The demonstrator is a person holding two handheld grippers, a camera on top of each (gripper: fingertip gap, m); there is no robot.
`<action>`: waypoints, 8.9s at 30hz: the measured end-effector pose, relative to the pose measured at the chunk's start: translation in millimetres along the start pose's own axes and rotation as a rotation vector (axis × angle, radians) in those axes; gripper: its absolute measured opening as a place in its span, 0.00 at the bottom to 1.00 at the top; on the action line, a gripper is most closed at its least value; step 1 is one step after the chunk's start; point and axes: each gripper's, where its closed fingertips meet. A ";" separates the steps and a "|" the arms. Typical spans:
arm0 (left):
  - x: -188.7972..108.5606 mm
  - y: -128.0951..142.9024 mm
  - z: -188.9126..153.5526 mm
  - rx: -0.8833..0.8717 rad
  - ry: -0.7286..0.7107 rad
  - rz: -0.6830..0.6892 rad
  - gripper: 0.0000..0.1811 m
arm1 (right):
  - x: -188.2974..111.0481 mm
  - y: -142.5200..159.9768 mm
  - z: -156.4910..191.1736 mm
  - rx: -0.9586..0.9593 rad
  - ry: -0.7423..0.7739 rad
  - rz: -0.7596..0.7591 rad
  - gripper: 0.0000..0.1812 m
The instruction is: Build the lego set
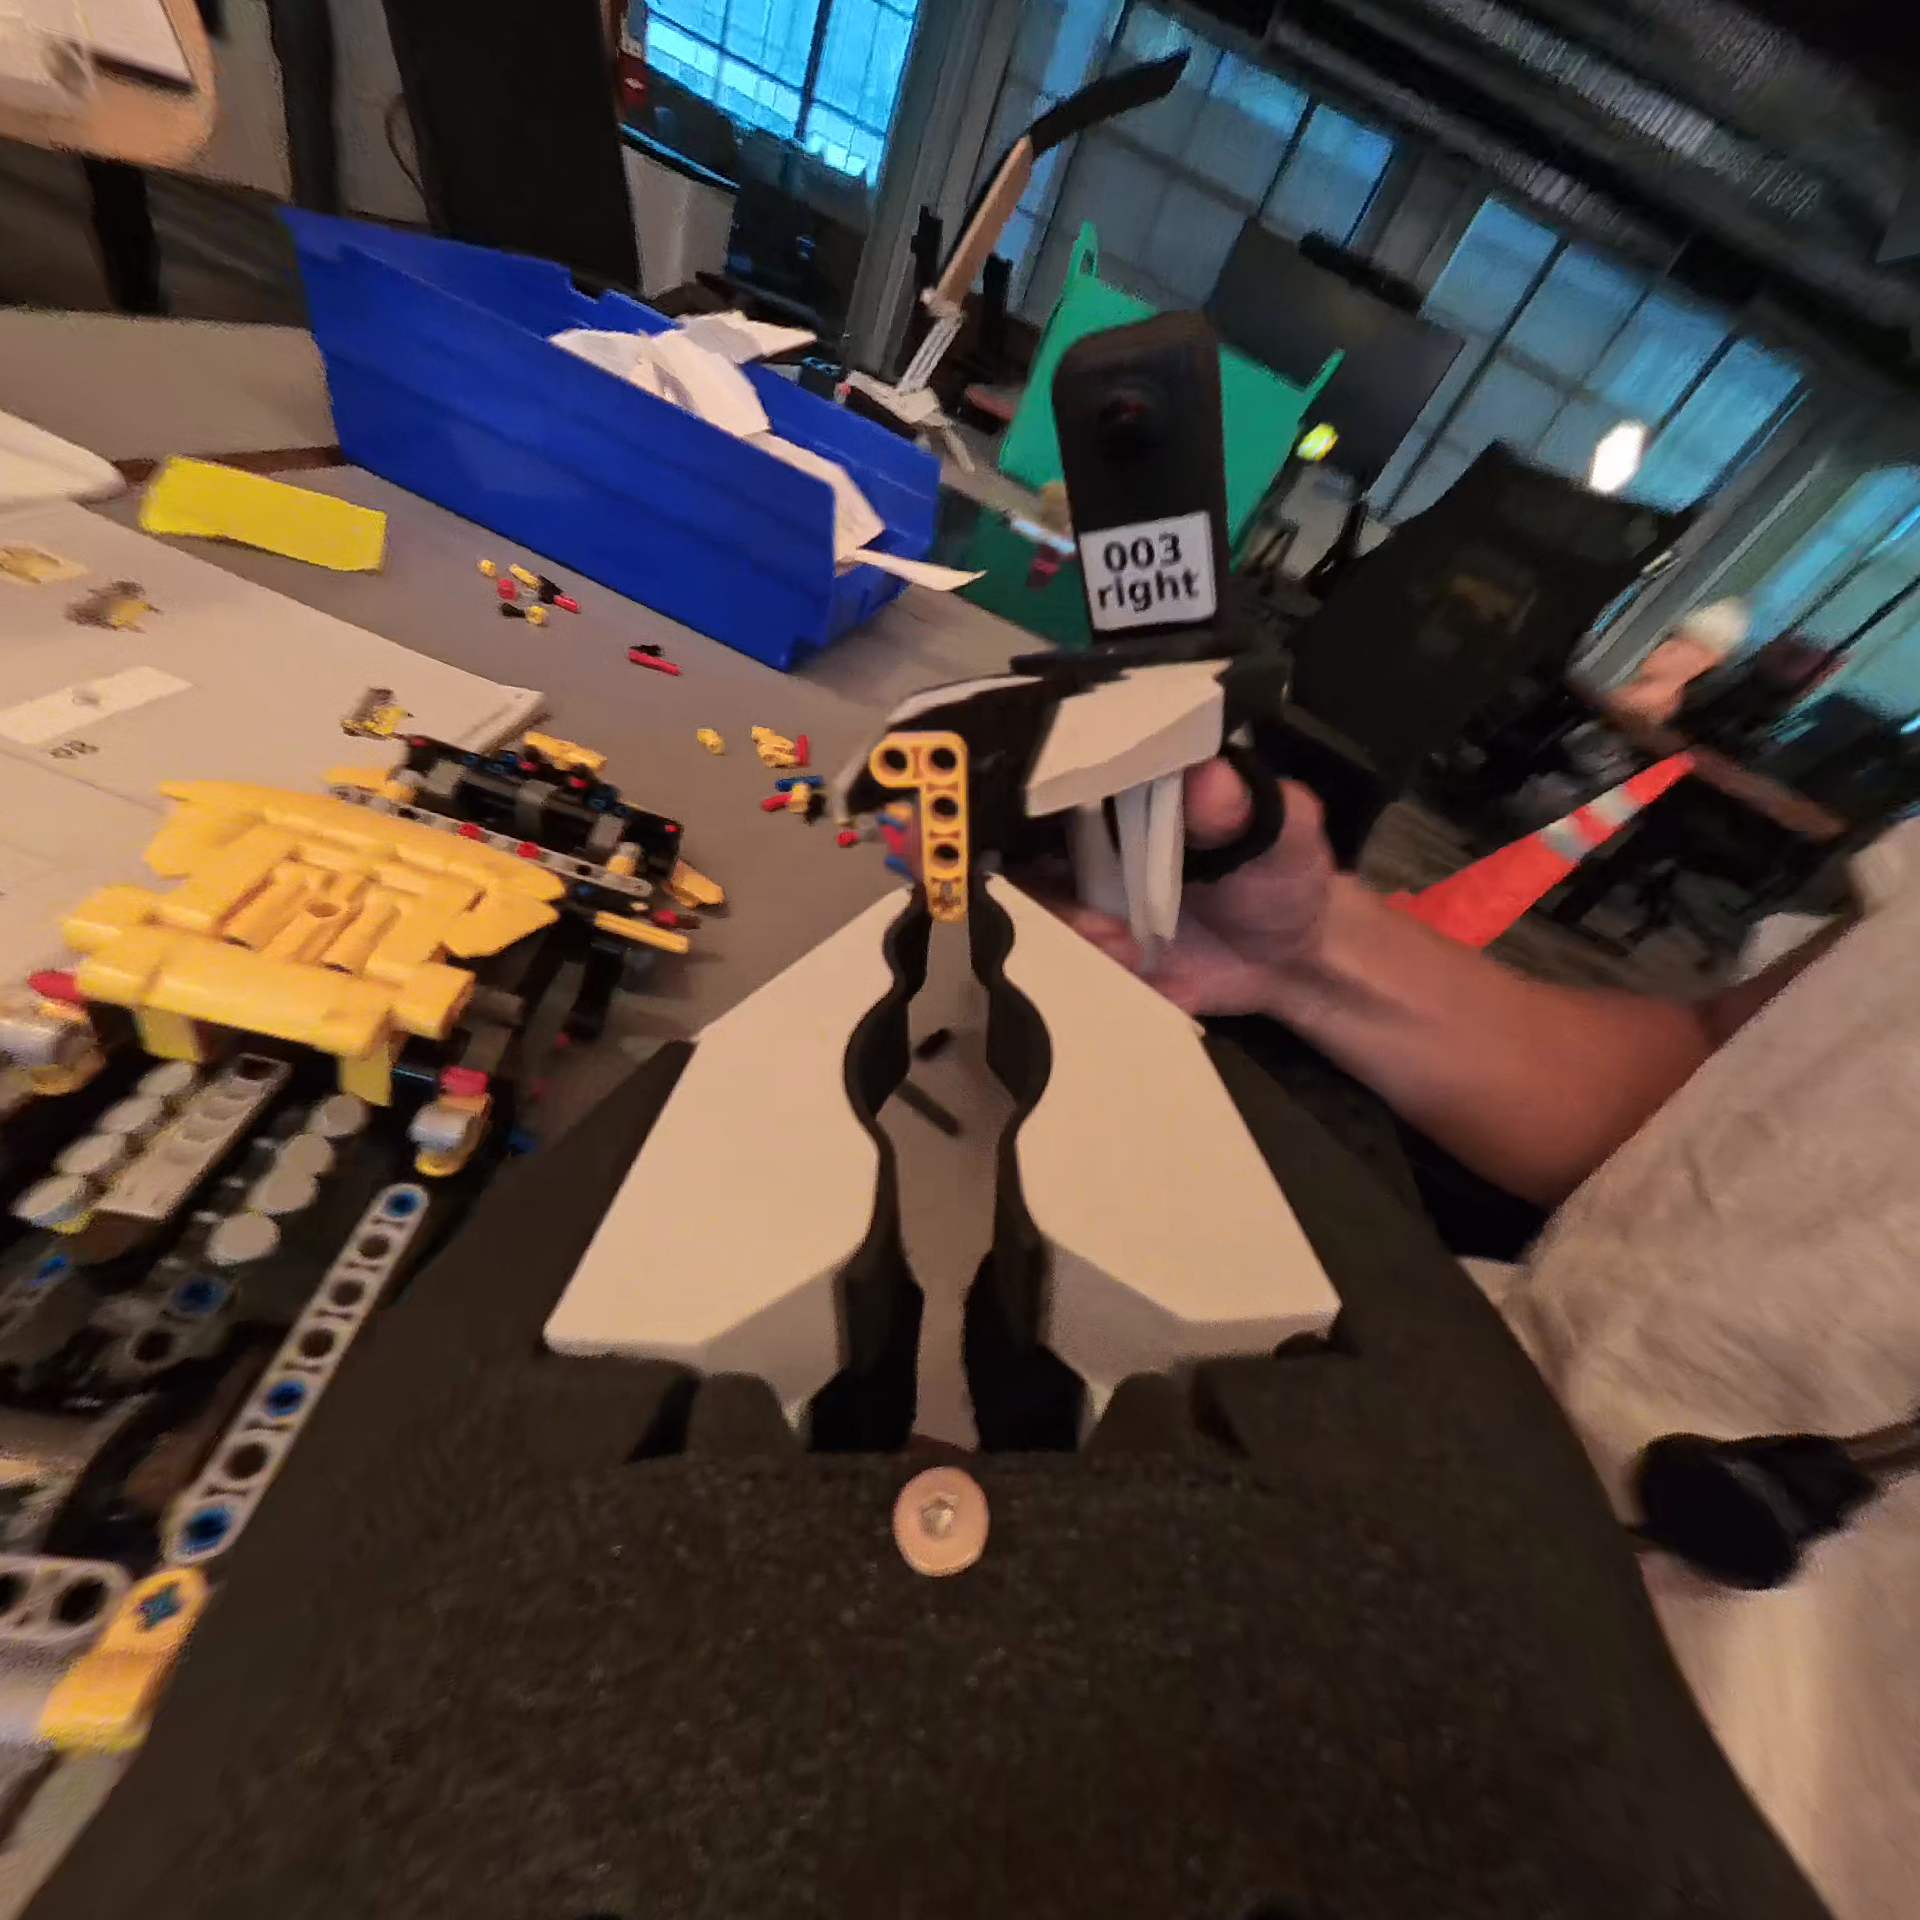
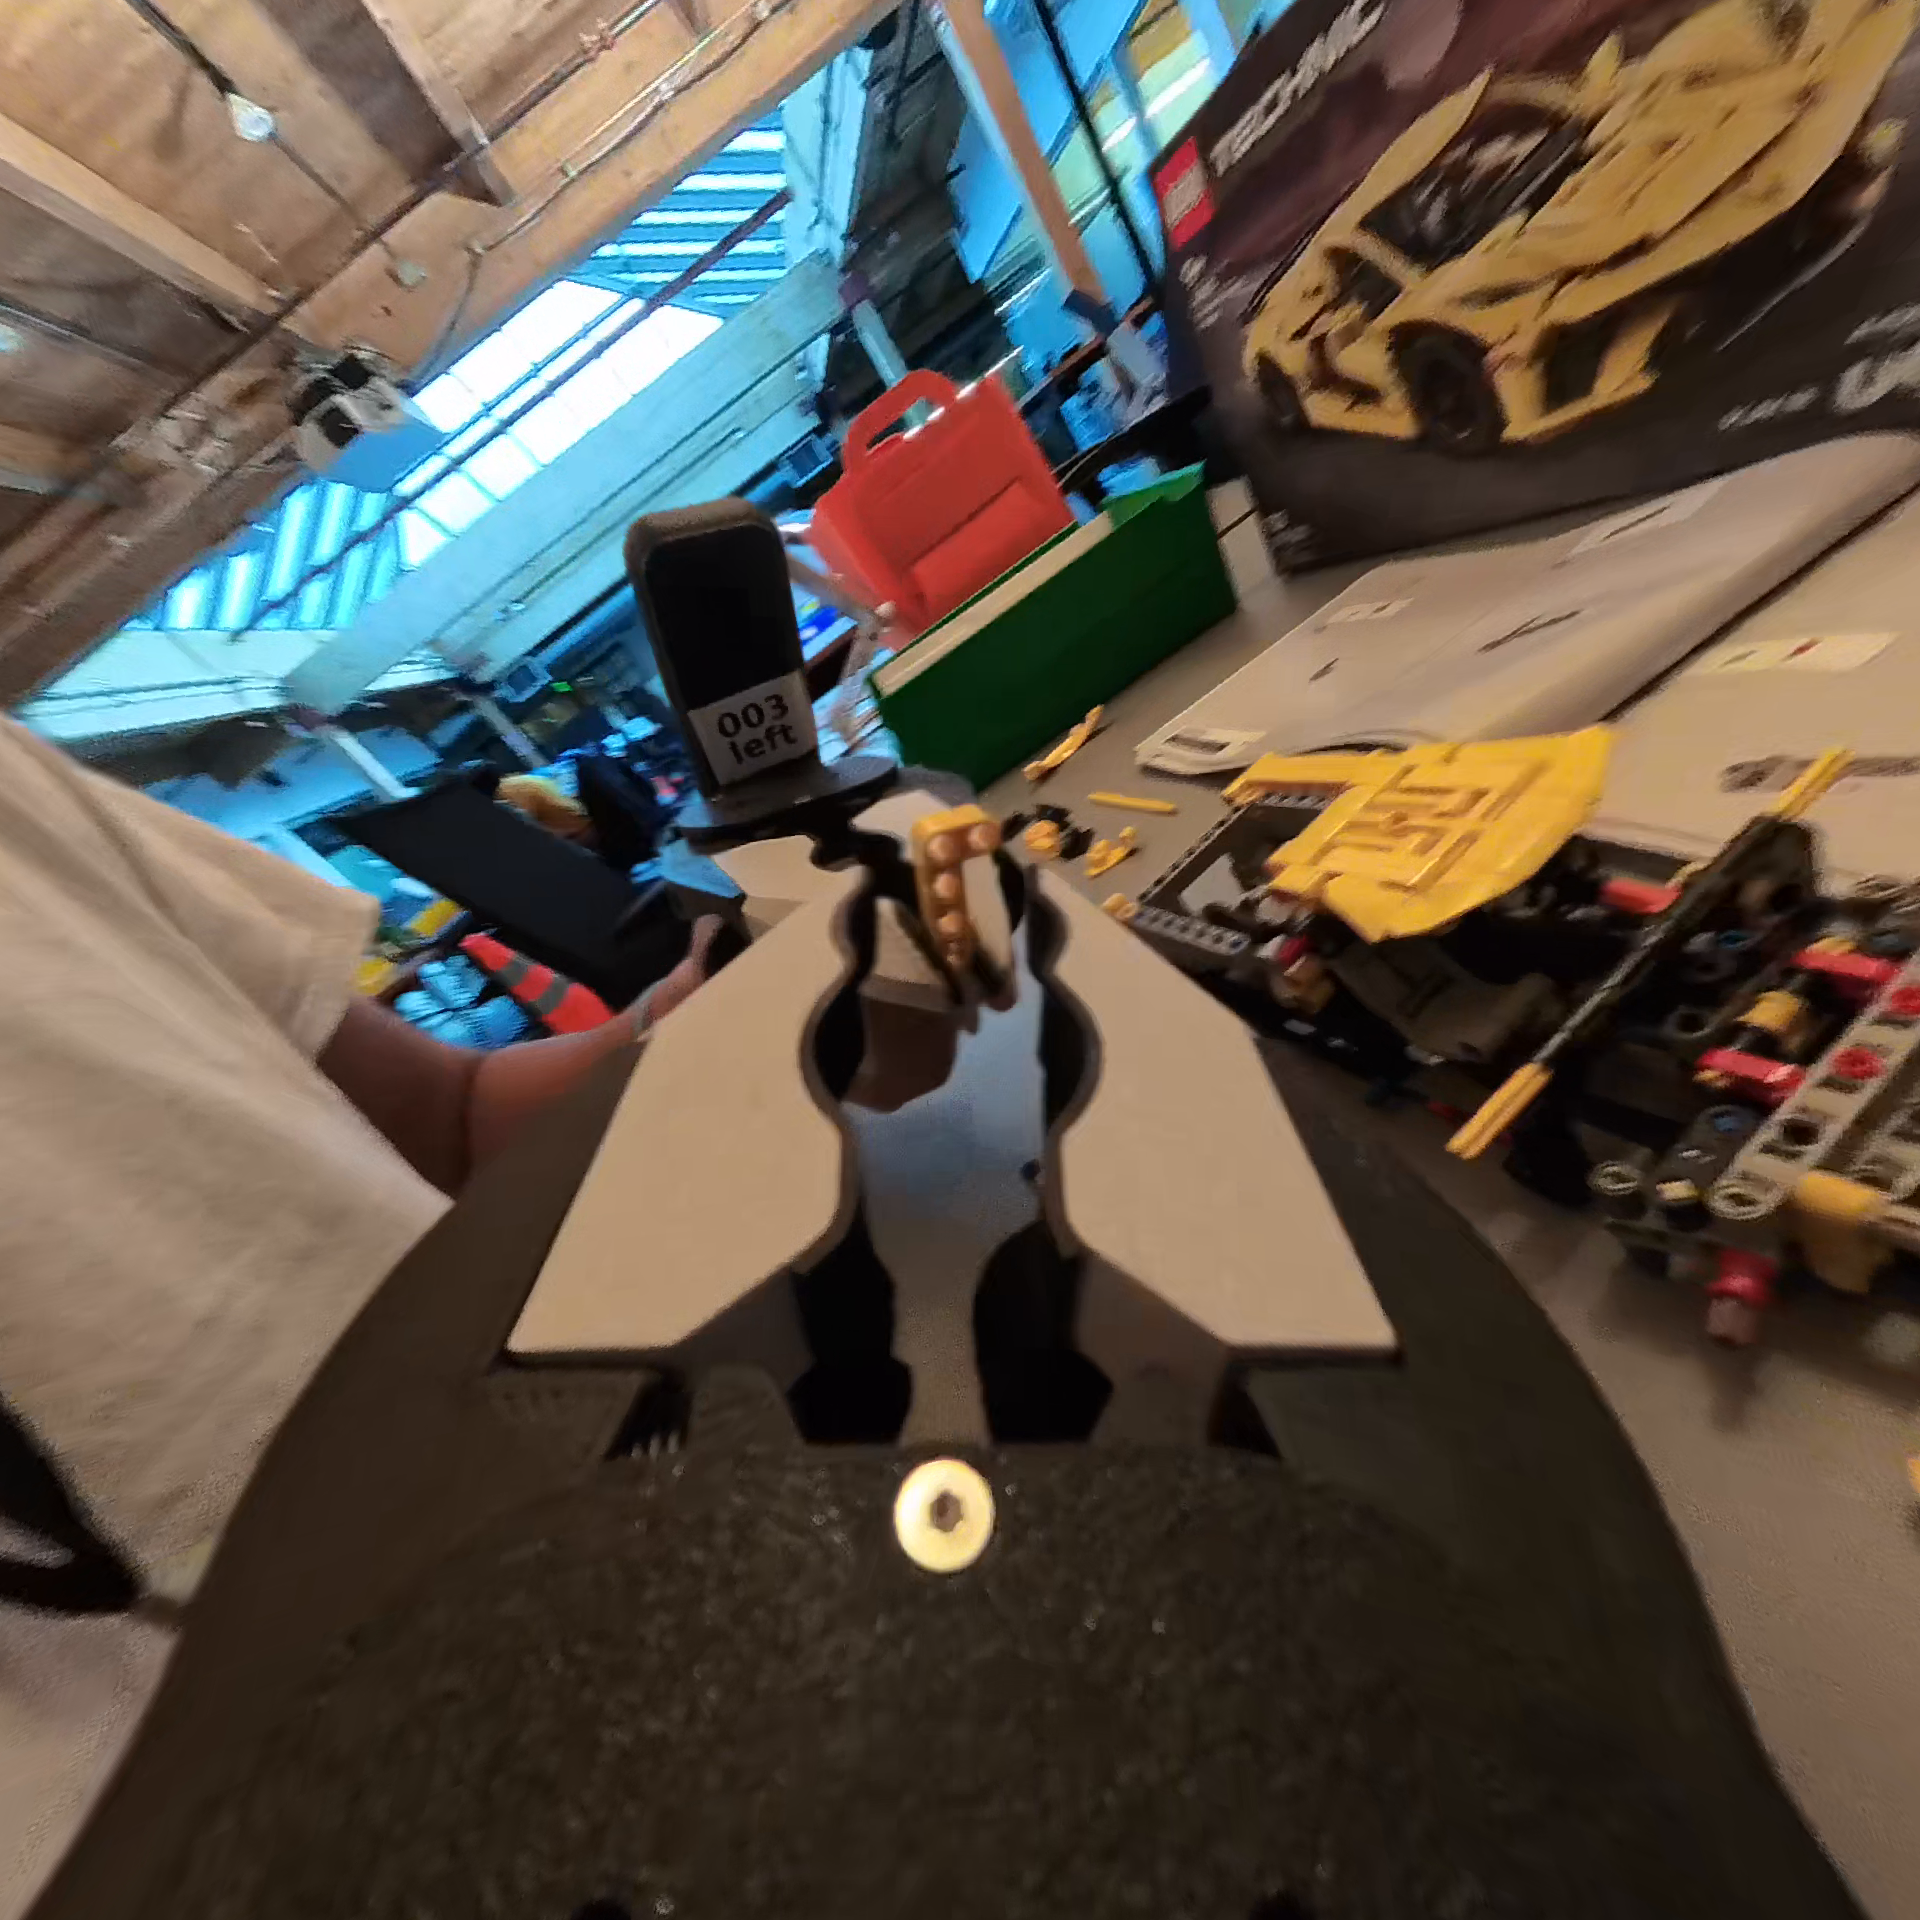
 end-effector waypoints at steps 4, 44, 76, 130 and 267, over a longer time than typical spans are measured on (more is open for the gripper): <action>-6.2 -13.6 -8.5 -0.376 0.192 -0.096 0.04 | -0.6 -9.8 -1.7 -0.400 0.138 -0.040 0.32; -11.7 -5.6 -19.4 -0.897 0.501 -0.055 0.05 | 3.5 28.6 15.6 -0.902 0.119 0.152 0.20; -20.0 -10.9 6.0 -0.531 0.244 -0.064 0.05 | -104.8 99.2 -64.8 -0.627 0.343 0.812 0.02; -13.3 -3.0 -3.6 -0.516 0.245 -0.022 0.04 | -387.2 55.0 -57.6 0.404 1.012 1.983 0.02; -39.0 -45.1 -14.7 -0.783 0.543 -0.255 0.03 | 21.6 -14.5 32.7 -0.740 0.144 0.160 0.02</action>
Point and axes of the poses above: each gripper's, where its closed fingertips meet, x out along the fingers, y out of its underside, z = x × y across the jaws, and after that the axes turned 4 degrees about -z, right-handed
